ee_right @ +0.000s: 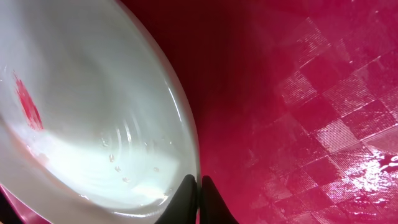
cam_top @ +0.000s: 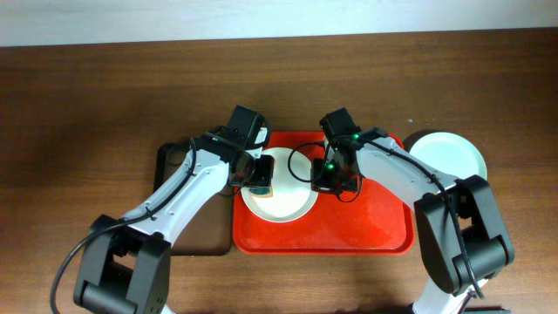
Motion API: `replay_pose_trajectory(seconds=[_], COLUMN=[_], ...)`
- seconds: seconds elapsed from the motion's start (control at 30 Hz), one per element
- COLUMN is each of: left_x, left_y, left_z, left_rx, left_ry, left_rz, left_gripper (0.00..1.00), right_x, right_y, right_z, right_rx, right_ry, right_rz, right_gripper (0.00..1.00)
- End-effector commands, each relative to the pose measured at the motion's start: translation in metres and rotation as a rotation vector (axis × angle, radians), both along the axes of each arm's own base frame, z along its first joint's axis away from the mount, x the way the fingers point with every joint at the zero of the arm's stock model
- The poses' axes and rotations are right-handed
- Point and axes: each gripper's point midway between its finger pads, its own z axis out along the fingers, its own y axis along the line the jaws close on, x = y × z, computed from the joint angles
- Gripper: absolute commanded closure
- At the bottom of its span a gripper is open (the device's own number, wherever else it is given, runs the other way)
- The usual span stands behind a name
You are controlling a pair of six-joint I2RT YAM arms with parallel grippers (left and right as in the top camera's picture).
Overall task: Clean dirty plates on tray and stack at the side
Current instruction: 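Scrub the white plate with the sponge while right gripper holds its rim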
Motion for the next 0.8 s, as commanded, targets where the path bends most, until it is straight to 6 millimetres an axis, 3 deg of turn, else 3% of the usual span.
replay_pose_trajectory(seconds=[0.0,0.13,0.27,0.33,0.47,0.63,0.7,0.77], left_x=[0.004,0.004,0.014,0.010,-0.007,-0.027,-0.025,-0.010], left_y=[-0.005,-0.005,-0.004,-0.001,-0.005,-0.032,-0.041,-0.037], left_z=[0.003,-0.007,-0.040,-0.064,-0.093,-0.082,-0.061,-0.023], left_rx=[-0.023,-0.013,0.027,0.058,0.041,-0.128,-0.220,-0.251], left_ry=[-0.004,0.016,0.036,0.089,0.202,0.299,0.284,0.178], left_rz=[0.003,0.004,0.022,0.036,0.020,-0.054,-0.078,-0.073], left_gripper=[1.00,1.00,1.00,1.00,1.00,1.00,1.00,1.00], right_x=[-0.002,-0.002,-0.002,-0.002,-0.002,-0.002,-0.002,-0.002], right_y=[0.003,0.004,0.004,0.004,0.004,0.004,0.004,0.004], right_z=[0.000,0.000,0.000,0.000,0.000,0.000,0.000,0.000], right_rx=[0.003,0.004,0.004,0.004,0.004,0.004,0.004,0.004], right_ry=[-0.007,-0.010,-0.010,-0.010,-0.010,-0.010,-0.010,-0.010], right_rz=[0.026,0.026,0.026,0.026,0.026,0.026,0.026,0.026], right_gripper=[0.96,0.96,0.96,0.96,0.96,0.96,0.96,0.96])
